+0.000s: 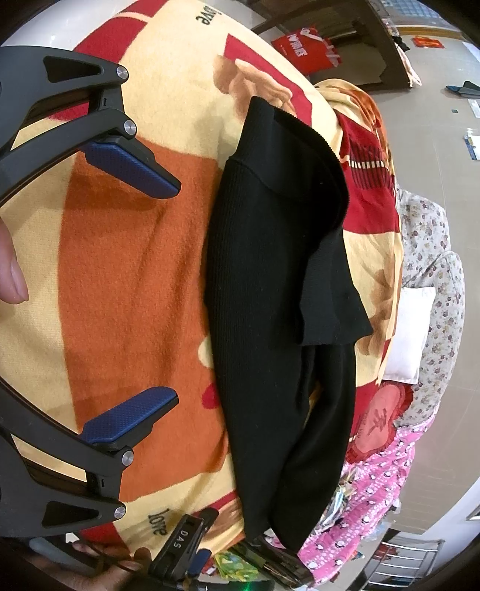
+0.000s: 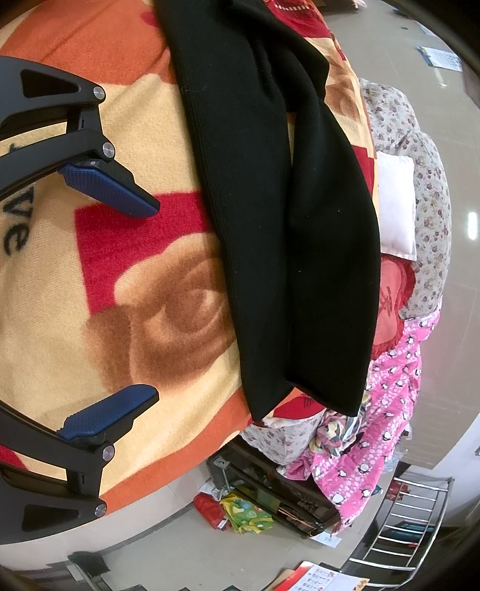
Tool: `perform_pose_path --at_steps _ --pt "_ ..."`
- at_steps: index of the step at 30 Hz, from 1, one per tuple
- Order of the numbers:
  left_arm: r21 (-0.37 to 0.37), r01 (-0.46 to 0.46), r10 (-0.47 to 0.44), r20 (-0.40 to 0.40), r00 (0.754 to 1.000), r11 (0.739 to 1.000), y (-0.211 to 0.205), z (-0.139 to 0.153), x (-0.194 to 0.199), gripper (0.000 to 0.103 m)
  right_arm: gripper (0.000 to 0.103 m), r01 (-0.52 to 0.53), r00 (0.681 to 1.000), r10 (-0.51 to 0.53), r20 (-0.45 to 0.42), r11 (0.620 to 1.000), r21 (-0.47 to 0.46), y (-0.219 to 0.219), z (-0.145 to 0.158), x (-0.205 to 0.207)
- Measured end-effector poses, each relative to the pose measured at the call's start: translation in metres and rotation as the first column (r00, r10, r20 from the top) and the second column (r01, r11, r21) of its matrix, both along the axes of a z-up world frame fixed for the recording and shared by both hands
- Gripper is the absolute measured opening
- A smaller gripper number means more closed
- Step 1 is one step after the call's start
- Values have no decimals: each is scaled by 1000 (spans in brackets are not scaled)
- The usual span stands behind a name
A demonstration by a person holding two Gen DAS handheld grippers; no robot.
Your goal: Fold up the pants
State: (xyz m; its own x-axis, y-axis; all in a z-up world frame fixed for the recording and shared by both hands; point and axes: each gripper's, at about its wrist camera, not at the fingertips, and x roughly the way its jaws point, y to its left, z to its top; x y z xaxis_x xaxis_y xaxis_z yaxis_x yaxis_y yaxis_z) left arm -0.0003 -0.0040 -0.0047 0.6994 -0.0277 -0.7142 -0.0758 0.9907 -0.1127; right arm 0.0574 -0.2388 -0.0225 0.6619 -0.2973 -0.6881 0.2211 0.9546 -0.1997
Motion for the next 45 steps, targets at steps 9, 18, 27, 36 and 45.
perform_pose_path --at_steps 9,18,27,36,45 --pt "106 -32 40 -75 996 994 -10 -7 9 102 91 -1 1000 1 2 1000 -11 1 0 0" --pt "104 -36 44 -77 996 994 -9 -8 8 102 91 -3 1000 3 5 1000 -28 4 0 -1" --pt "102 -36 44 -78 996 994 -9 -8 7 102 91 -3 1000 4 9 999 -48 6 0 -2" --pt "102 -36 44 -77 996 994 -9 -8 7 102 91 -4 1000 5 11 998 -58 7 -1 -2" --pt "101 -36 44 -77 996 994 -9 -8 7 102 91 -4 1000 5 12 997 -71 9 0 -3"
